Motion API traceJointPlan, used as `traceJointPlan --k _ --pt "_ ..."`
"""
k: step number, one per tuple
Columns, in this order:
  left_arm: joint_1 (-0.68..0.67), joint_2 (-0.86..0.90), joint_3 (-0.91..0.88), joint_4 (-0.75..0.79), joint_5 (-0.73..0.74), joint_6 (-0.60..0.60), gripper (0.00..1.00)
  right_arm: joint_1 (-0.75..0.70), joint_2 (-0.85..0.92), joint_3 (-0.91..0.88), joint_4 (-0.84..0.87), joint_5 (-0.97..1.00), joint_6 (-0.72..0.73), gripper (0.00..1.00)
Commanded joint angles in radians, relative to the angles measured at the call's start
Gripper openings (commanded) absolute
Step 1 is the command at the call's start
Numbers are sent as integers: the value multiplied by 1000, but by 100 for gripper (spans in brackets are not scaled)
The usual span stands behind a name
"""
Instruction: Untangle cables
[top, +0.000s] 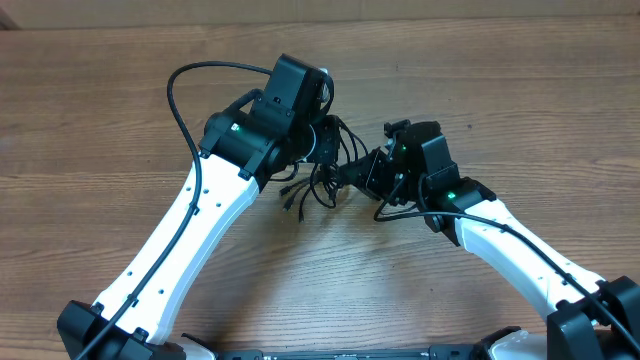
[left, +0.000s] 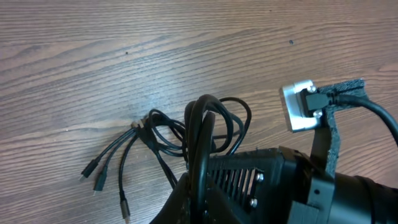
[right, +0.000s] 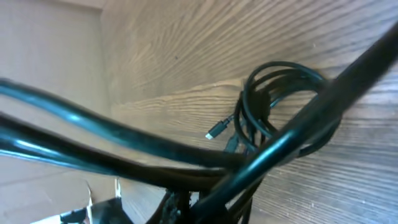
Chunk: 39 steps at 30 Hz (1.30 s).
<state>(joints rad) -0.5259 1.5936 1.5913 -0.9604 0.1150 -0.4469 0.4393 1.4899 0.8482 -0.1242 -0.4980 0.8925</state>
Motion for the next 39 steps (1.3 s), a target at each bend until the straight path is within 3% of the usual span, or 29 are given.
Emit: traceJointPlan --k 1,10,19,20,22,24,25,27,34,39 --pt "-4 -11 14 -3 -54 -14 4 -3 -1 15 14 -45 -2 4" --pt "3 -11 14 -107 -330 -67 4 -75 -43 15 177 -143 21 4" --pt "4 -11 14 -117 -336 -66 4 -241 -47 15 103 -143 20 4" --pt "4 -11 14 -116 -336 -66 4 -257 -47 15 82 -140 19 9" --pt "4 -11 14 -116 -336 -66 4 -278 -47 15 42 -140 7 46" --pt "4 -11 14 -116 -336 -66 4 -285 -47 15 7 -140 -18 72" --pt "4 -11 14 -116 -335 -66 4 -286 -47 15 -15 -140 -39 80" --pt "4 -11 14 -116 -335 -65 4 -286 -47 15 -51 -140 -62 88" --pt "4 -12 16 -103 -262 -108 4 -283 -47 15 -171 -141 -247 91" --pt "38 -12 88 -137 -236 -118 4 -283 -47 15 -213 -156 -534 91"
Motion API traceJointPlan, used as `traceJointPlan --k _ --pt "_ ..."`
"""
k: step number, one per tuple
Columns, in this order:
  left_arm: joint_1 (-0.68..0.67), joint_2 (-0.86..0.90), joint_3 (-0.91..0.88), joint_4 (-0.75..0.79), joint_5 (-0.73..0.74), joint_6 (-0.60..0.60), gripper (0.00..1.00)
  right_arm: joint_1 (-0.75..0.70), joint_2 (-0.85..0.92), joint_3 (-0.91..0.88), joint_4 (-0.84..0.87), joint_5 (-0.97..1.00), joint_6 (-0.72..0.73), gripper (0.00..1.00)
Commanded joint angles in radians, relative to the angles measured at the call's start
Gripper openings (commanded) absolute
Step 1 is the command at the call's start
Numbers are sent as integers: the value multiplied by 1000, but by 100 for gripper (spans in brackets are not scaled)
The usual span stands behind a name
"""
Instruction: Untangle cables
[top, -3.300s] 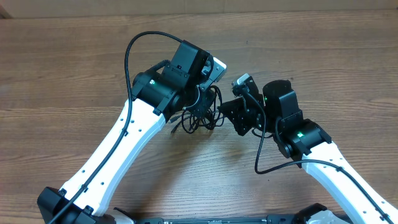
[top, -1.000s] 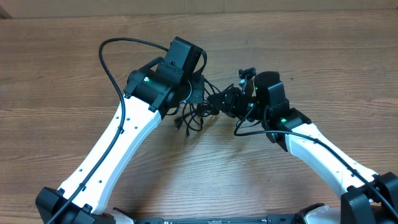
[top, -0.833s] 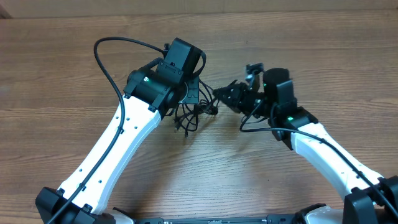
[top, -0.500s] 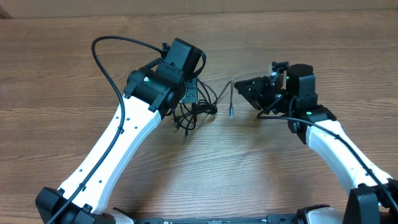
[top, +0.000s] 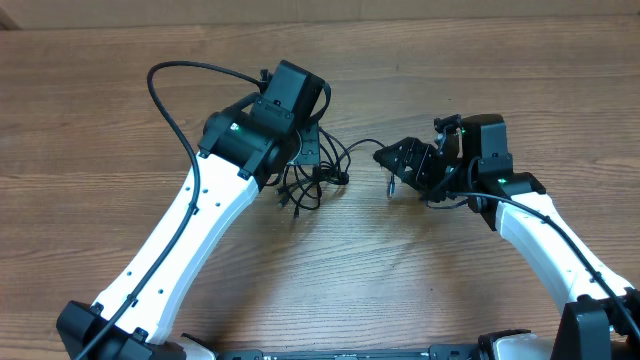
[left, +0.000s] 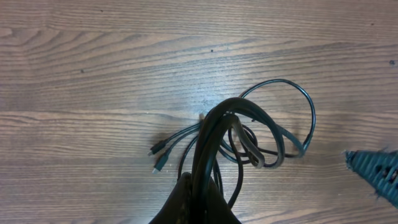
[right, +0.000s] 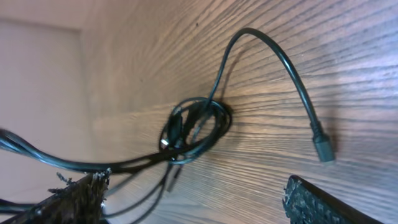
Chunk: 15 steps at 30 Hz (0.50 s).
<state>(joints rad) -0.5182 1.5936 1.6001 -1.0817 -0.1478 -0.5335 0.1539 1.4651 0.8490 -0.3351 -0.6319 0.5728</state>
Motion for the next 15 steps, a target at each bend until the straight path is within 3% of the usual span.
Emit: traceJointPlan --k 1,5,15 --pt "47 -12 116 -42 47 -32 4 3 -22 14 -5 -42 -291 91" --pt "98 -12 210 -91 152 -16 4 4 -22 14 -2 -117 -485 91" --pt "122 -12 295 -102 436 14 4 74 -22 14 89 -272 -786 91"
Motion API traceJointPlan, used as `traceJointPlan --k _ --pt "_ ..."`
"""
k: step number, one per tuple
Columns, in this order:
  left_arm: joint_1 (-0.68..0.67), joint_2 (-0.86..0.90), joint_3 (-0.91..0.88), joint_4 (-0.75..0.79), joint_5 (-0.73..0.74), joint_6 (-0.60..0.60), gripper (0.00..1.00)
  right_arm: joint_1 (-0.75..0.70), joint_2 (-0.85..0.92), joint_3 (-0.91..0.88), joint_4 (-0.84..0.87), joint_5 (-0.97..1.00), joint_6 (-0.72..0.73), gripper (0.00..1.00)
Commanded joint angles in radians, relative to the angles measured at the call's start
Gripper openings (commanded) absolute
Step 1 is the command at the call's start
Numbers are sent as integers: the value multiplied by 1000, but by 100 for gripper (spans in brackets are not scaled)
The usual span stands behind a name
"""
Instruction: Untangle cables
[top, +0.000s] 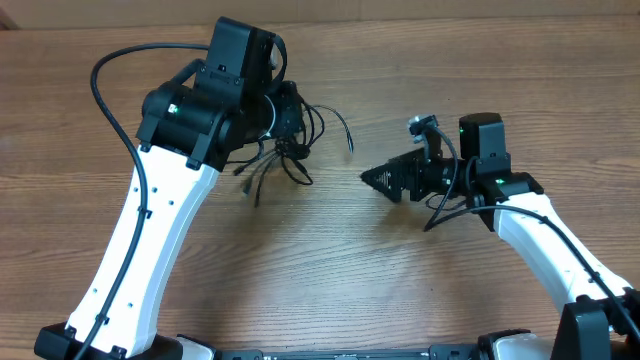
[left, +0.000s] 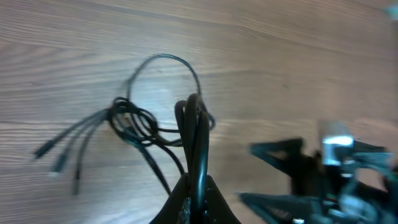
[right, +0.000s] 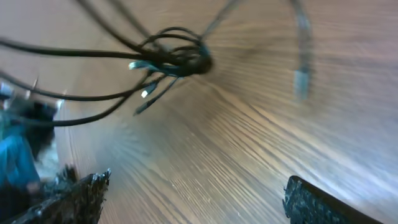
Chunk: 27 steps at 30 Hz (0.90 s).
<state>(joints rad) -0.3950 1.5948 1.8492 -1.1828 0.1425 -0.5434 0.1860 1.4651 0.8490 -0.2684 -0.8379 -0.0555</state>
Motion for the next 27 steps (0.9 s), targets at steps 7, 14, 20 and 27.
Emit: traceJointPlan --k 7,14,20,27 --pt "1 -13 83 -35 265 23 4 164 -22 14 99 51 -293 80" --pt "30 -14 178 -104 340 24 4 168 -21 14 102 78 -293 79" --pt "30 -15 209 -105 452 24 4 168 -16 14 103 79 -293 79" --pt "31 -15 209 -127 462 23 4 168 -15 14 124 117 -294 73"
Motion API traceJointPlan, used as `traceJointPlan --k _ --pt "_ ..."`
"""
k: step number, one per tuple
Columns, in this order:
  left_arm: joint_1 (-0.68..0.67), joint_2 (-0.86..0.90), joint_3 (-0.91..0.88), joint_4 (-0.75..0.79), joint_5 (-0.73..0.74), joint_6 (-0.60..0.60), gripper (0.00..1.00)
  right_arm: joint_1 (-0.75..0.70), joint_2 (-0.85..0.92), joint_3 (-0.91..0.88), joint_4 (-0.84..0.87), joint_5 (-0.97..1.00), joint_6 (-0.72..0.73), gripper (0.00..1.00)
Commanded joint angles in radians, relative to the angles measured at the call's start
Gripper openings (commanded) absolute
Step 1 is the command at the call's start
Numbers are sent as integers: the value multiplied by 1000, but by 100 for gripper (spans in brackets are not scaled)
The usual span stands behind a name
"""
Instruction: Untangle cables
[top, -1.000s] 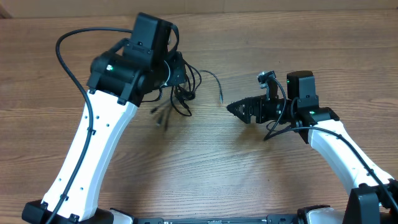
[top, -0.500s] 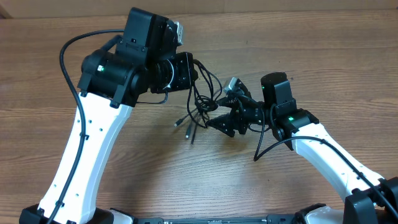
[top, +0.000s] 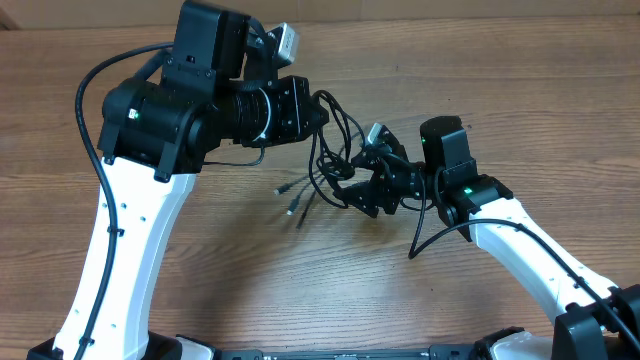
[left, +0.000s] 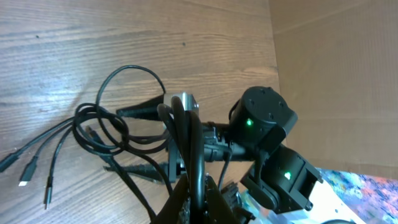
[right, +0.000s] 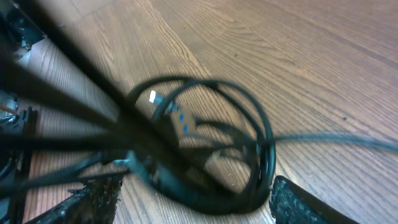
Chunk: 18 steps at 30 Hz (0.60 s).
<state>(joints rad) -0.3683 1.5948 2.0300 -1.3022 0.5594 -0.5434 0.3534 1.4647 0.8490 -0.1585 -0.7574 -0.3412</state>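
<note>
A tangle of thin black cables hangs from my left gripper, which is raised above the table and shut on several strands. The loops dangle below it, and three loose connector ends trail toward the lower left. My right gripper has come in from the right and is open, one finger on each side of the hanging loops. Its left finger and right finger flank the coil without closing on it.
The wooden table carries nothing else. The left arm's own cable arcs out at the far left, and the right arm's cable loops beneath its wrist. A cardboard wall stands behind the table.
My left gripper, still shut on the cables, has moved right and higher, so the bundle now hangs mid-table. My open right gripper has moved left and now straddles the loops.
At first both grippers were pressed together at the tangle. Then the right one stood open and apart on the right, with one cable end stretched toward it. The left then held the bundle at the upper left. Now both meet again mid-table.
</note>
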Motion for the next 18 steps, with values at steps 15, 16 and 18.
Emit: traceJointPlan --k 15,16,18 --pt "4 -15 28 -21 97 27 4 0 -15 14 23 69 -8 10" --pt "4 -15 28 -21 99 27 4 0 -15 14 23 69 -8 21" --pt "4 -15 28 -21 107 27 4 0 -15 14 23 69 -8 29"
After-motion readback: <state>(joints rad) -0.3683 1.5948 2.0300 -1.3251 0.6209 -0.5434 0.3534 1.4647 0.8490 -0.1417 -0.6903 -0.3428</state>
